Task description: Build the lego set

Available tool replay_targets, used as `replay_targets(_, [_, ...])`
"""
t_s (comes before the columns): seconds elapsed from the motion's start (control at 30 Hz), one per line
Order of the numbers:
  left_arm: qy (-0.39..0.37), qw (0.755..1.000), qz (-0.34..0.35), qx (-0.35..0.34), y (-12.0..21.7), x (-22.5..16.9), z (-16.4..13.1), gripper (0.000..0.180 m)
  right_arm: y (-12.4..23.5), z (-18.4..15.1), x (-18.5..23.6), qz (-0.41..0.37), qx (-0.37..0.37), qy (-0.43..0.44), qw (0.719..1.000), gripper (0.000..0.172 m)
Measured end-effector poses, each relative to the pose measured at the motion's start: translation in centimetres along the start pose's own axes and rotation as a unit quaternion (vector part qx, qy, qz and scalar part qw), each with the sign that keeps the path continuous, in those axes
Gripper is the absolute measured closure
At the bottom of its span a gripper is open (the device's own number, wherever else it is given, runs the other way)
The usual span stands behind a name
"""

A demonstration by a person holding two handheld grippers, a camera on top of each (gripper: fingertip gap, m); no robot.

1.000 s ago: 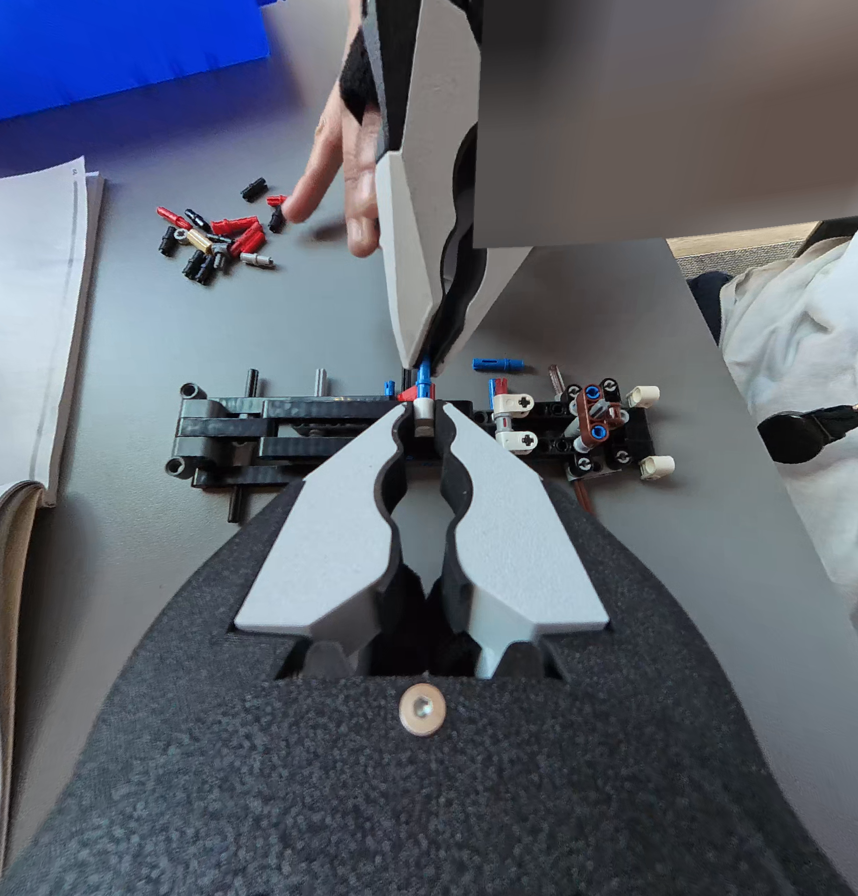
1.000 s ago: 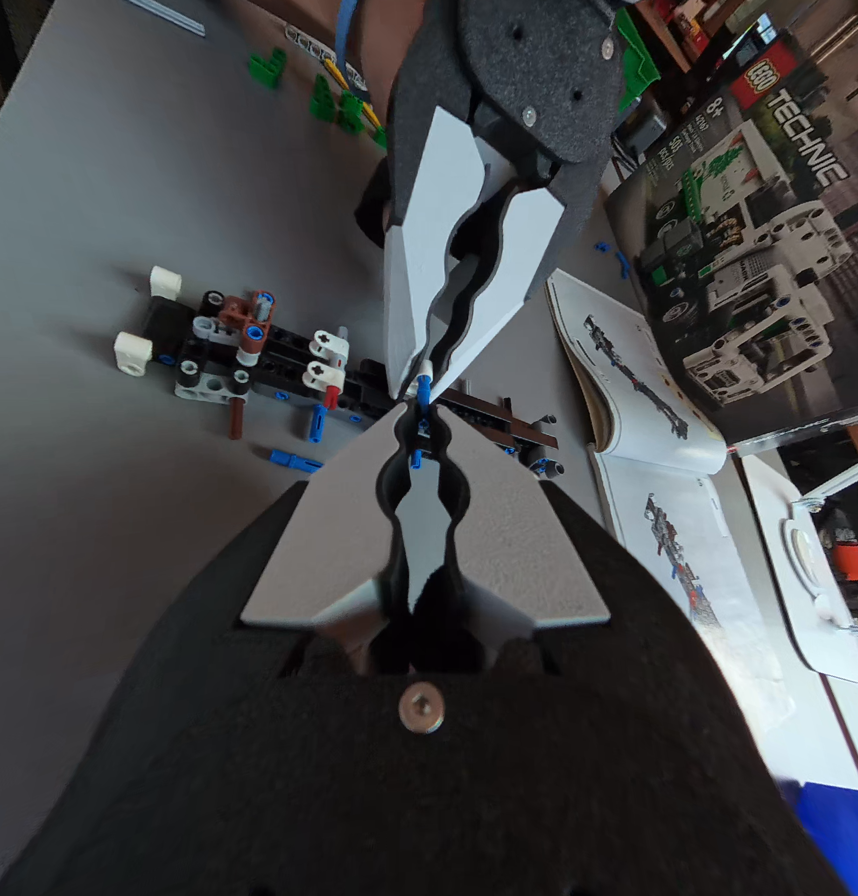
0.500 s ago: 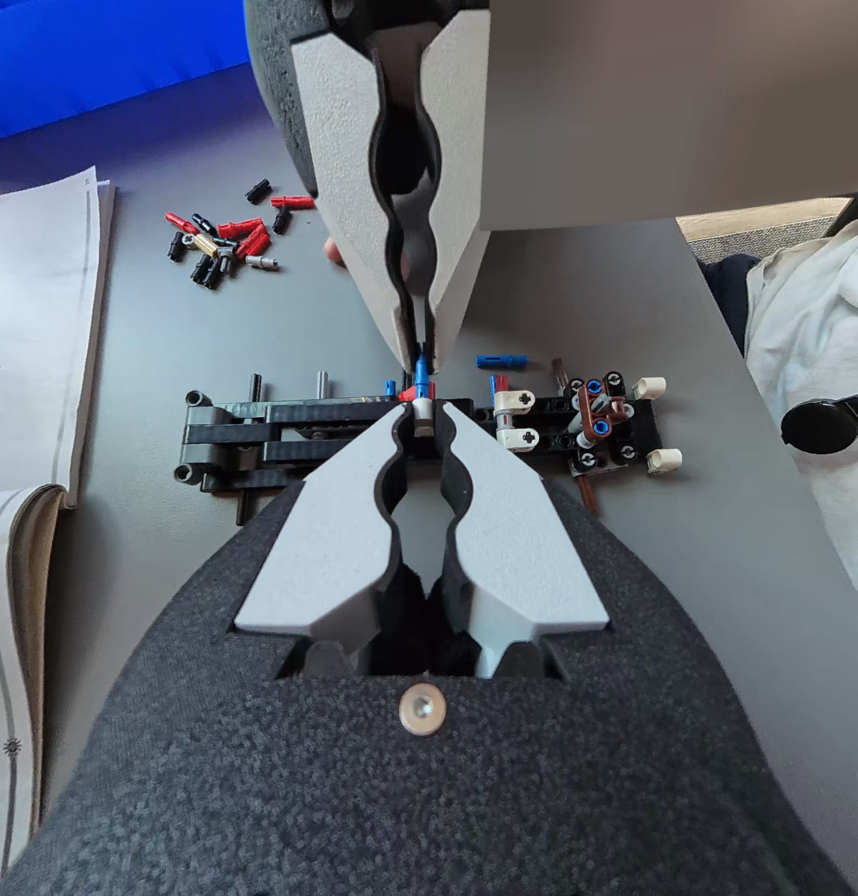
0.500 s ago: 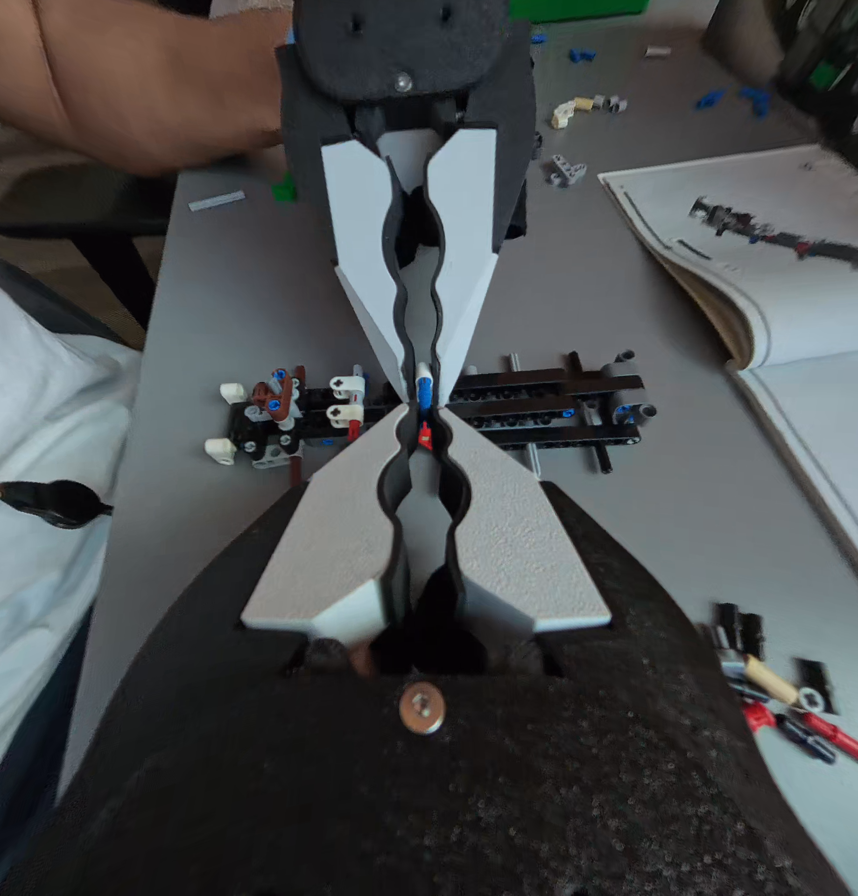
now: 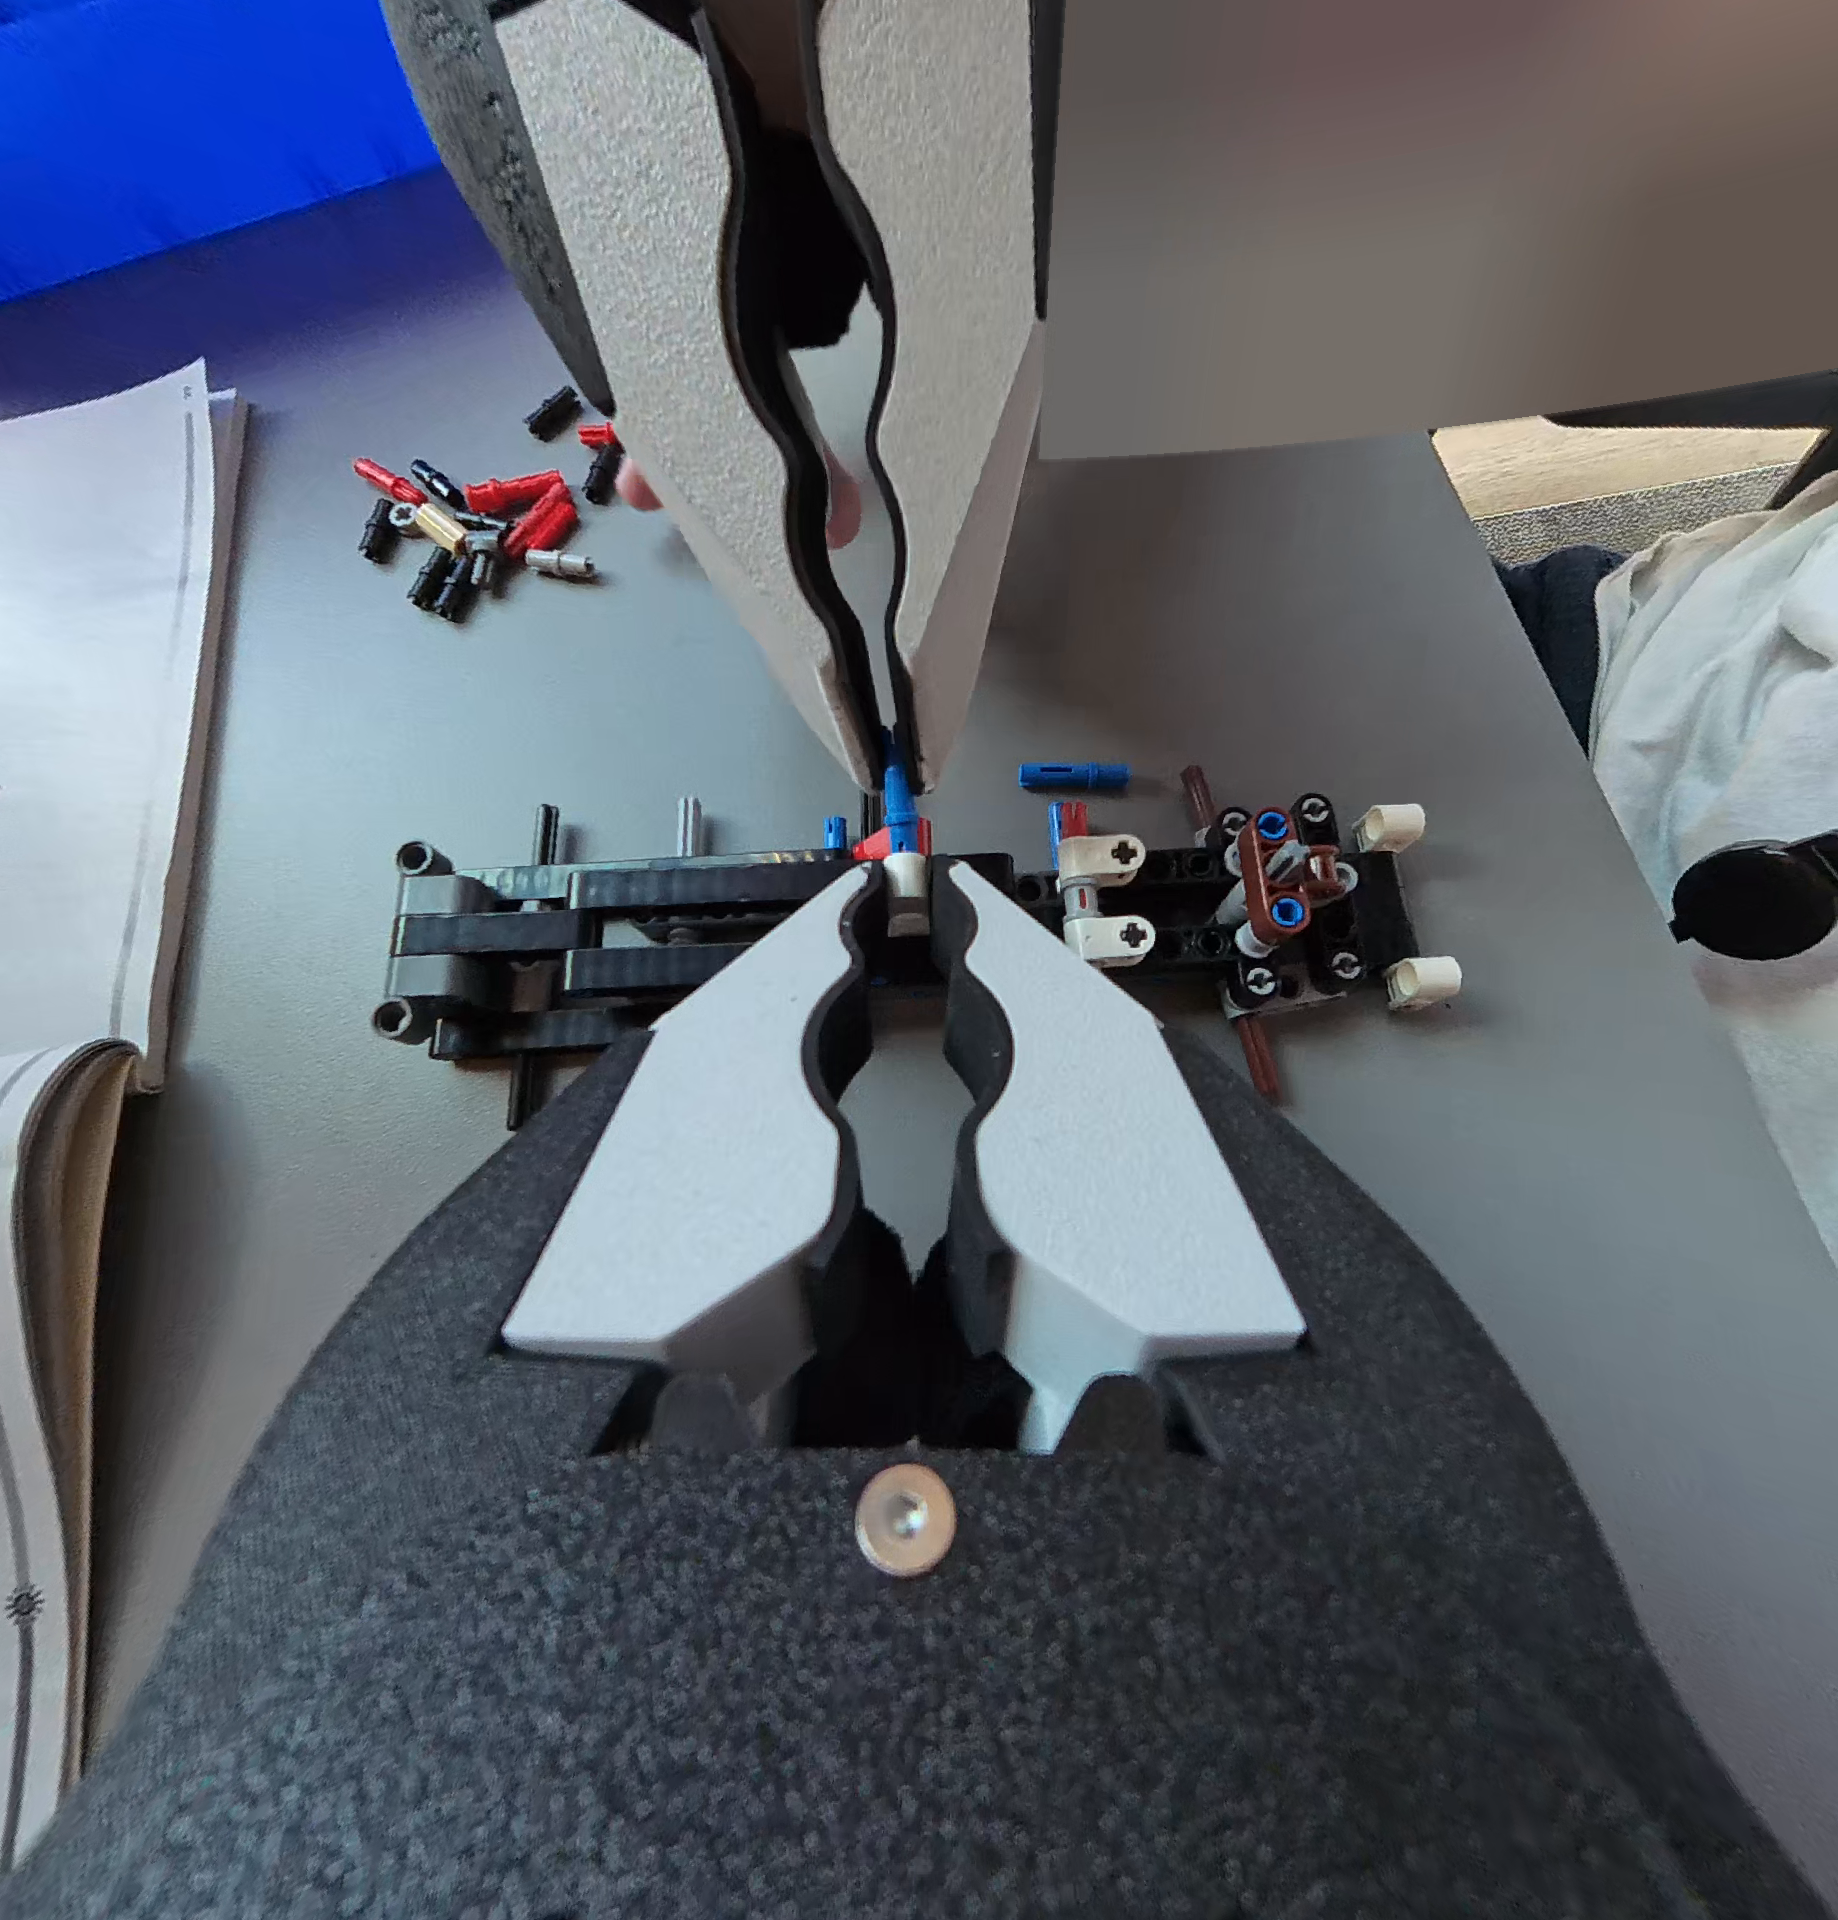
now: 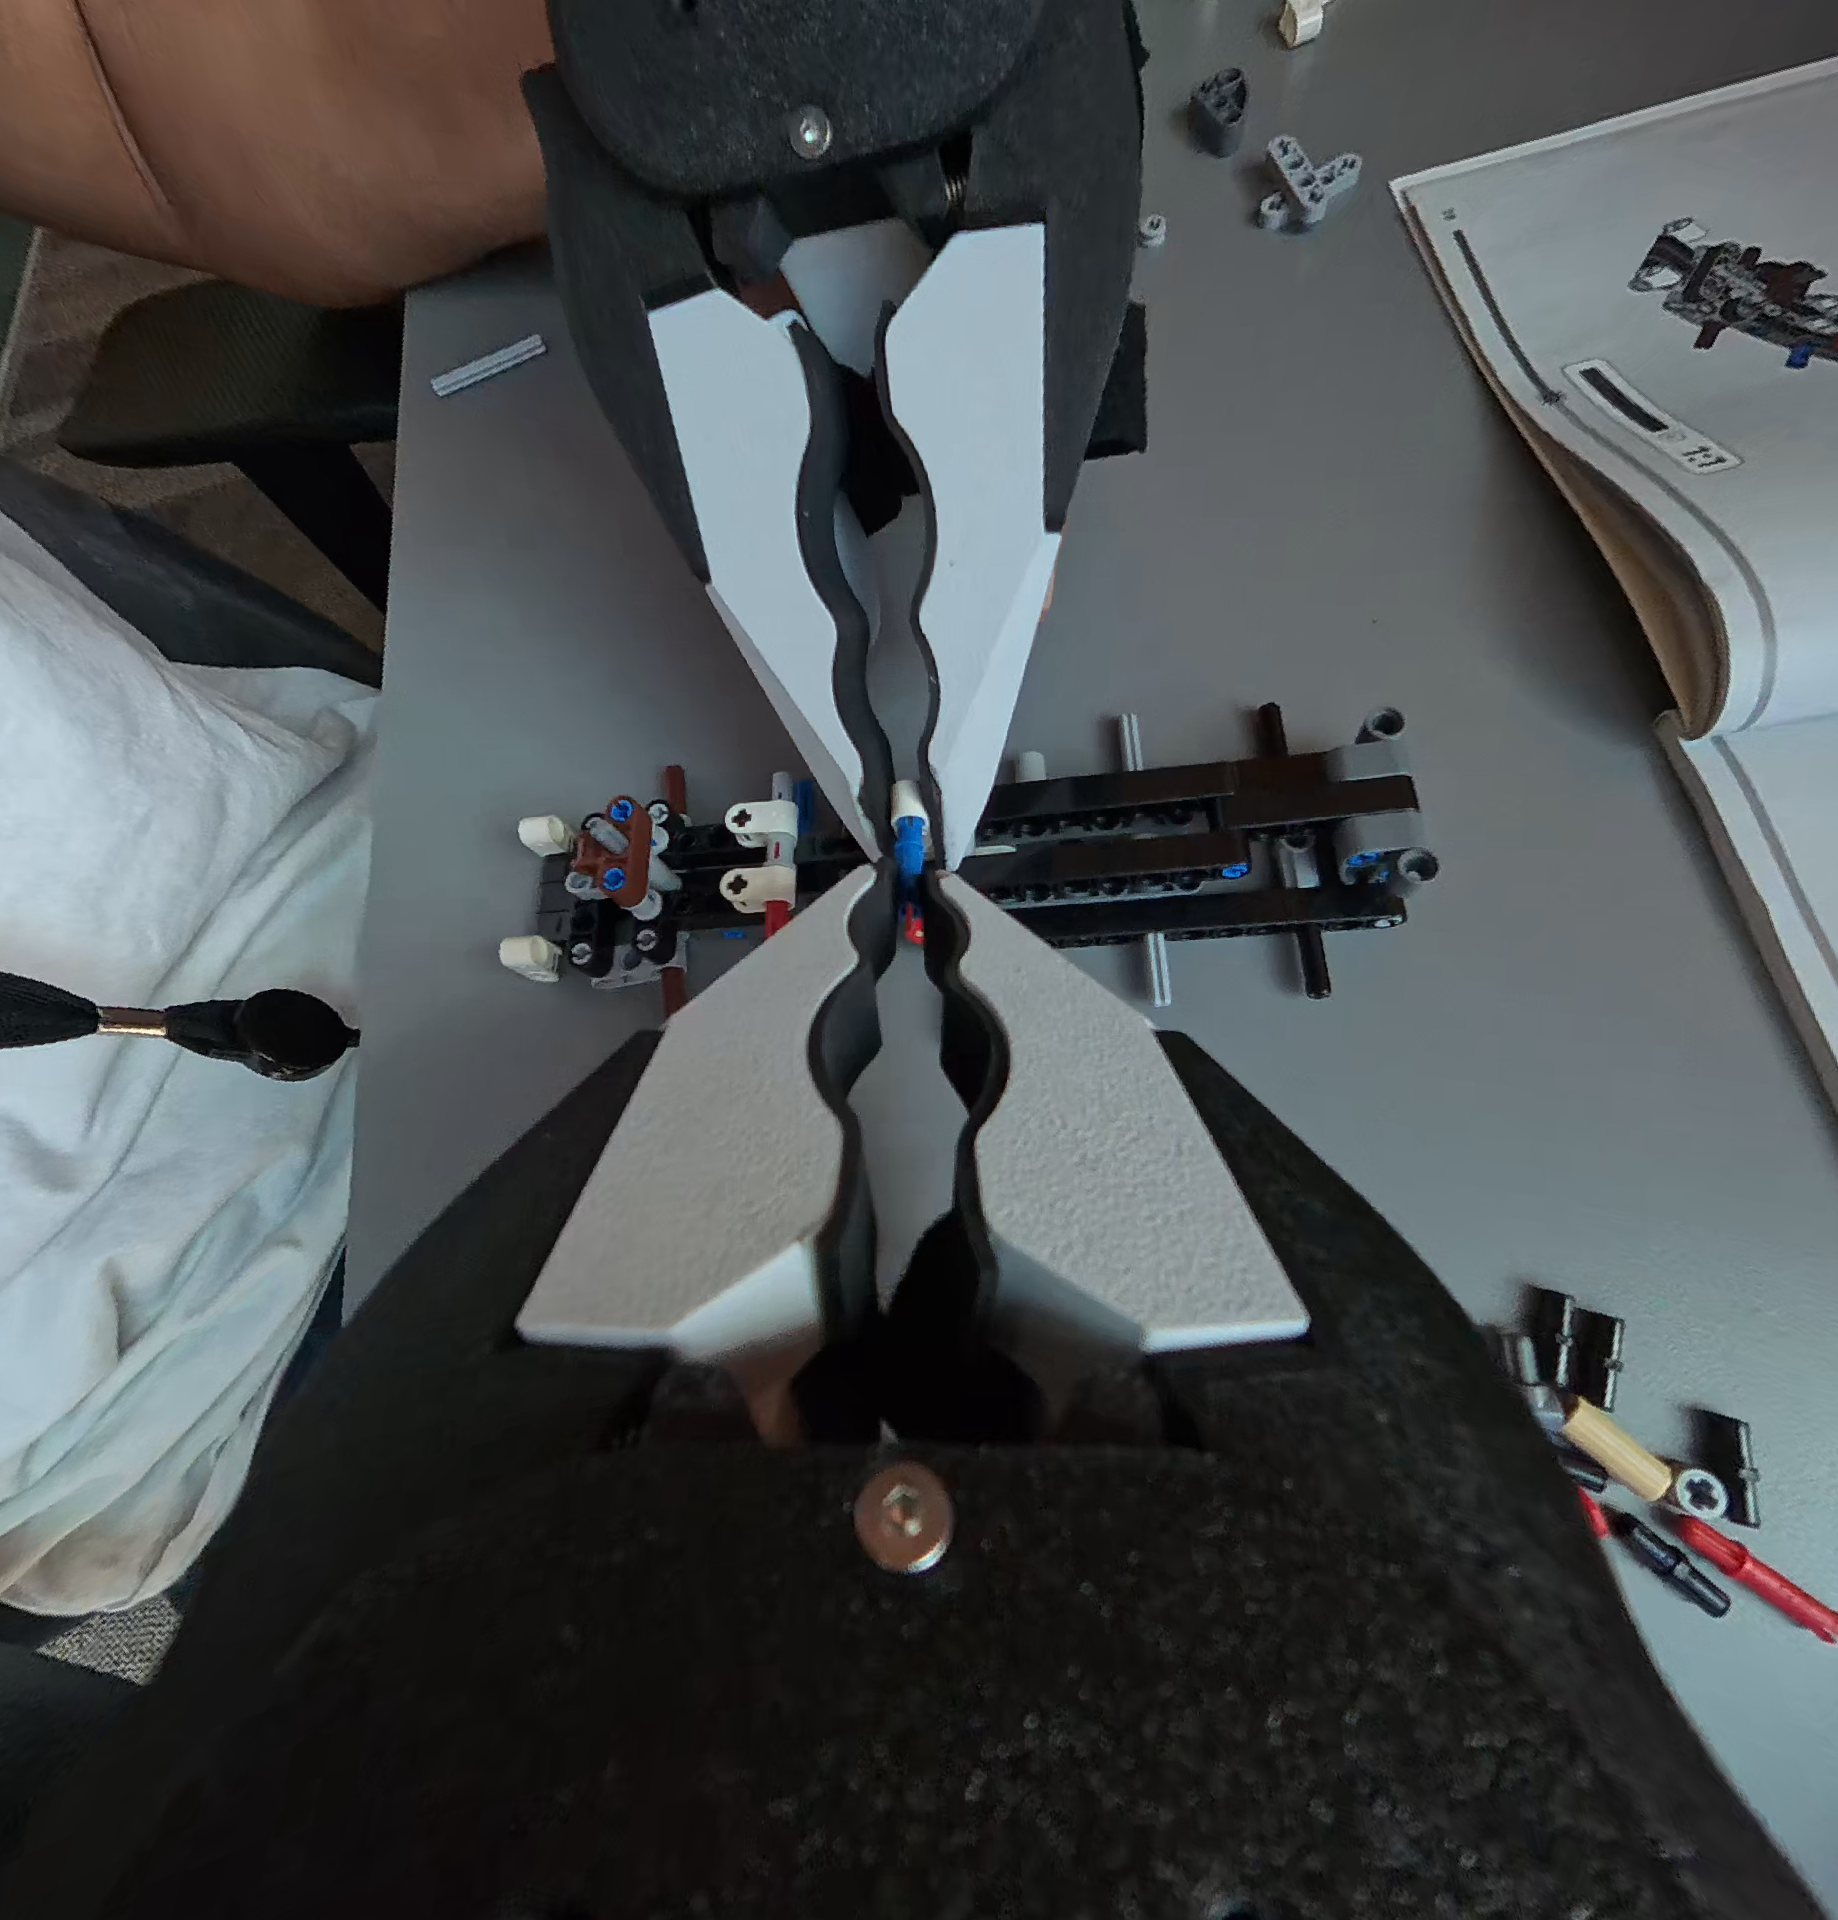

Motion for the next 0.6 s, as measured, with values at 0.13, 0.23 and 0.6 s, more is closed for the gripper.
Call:
replay_targets(0.13, [0.003, 1.000, -0.002, -0.003, 0.00, 0.01, -0.01, 0.174, -0.07, -0.15, -0.06, -0.012, -0.018, 0.055, 0.998, 0.169])
replay_targets(0.23, [0.005, 1.000, -0.003, -0.006, 0.01, 0.02, -0.02, 0.174, -0.11, -0.25, -0.08, -0.017, -0.049, 0.071, 0.996, 0.169])
replay_targets(0.6, [0.014, 1.000, -0.008, -0.016, 0.11, 0.04, -0.14, 0.174, -0.33, -0.43, 0.04, -0.043, -0.108, 0.044, 0.992, 0.169])
Point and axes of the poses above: each gripper's, where its closed fingertips meet, y back along the fingers, z out of its top, x = y × z across the jaws, the point moved 2 cm from there along y, back along the fingers, and after that the axes turned 10 degrees about -y, right-handed, at the moved point
